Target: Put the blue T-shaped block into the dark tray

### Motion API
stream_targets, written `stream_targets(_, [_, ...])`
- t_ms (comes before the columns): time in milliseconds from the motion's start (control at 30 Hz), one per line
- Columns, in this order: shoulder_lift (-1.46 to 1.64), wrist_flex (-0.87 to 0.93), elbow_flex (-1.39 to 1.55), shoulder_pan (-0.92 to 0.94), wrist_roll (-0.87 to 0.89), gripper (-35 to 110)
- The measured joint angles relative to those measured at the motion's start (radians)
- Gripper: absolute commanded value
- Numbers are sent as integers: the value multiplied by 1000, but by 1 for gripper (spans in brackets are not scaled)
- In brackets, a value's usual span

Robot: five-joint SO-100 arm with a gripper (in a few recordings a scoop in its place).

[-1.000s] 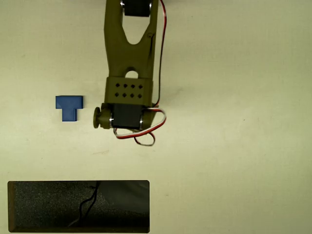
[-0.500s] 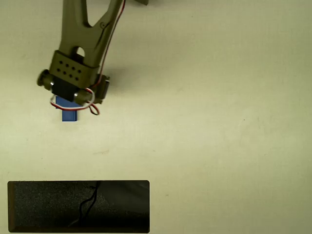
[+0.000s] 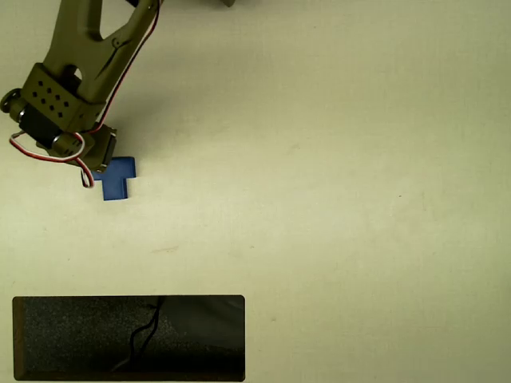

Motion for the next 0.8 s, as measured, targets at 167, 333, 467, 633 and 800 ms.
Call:
stream_targets(167, [-48, -49, -64, -64, 57, 0])
stream_targets(333, [-69, -100, -87, -183, 129, 0])
stream_targets(467, [-71, -103, -92, -284, 183, 0])
stream_targets(633, [-72, -87, -110, -351, 238, 0])
stream_targets(800, [-31, 26, -187, -291, 272, 0])
